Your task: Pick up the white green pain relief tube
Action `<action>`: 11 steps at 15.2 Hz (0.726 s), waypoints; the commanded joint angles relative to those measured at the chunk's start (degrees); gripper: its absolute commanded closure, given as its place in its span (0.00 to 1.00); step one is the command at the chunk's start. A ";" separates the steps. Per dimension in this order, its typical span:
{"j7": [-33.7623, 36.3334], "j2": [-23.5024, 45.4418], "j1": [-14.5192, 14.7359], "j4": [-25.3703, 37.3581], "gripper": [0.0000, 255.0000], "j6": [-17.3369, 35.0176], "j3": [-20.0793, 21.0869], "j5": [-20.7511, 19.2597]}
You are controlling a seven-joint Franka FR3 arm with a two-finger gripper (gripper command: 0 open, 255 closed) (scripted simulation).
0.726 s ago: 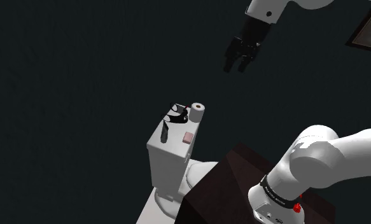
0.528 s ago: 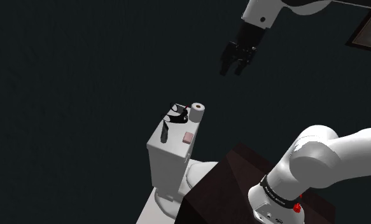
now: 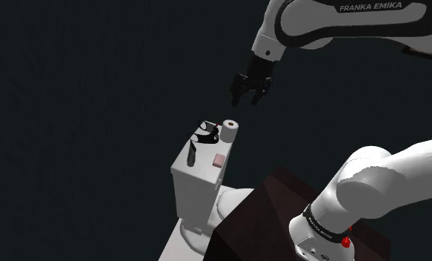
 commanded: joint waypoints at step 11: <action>10.15 22.86 -1.65 0.18 0.00 21.32 4.39 -0.12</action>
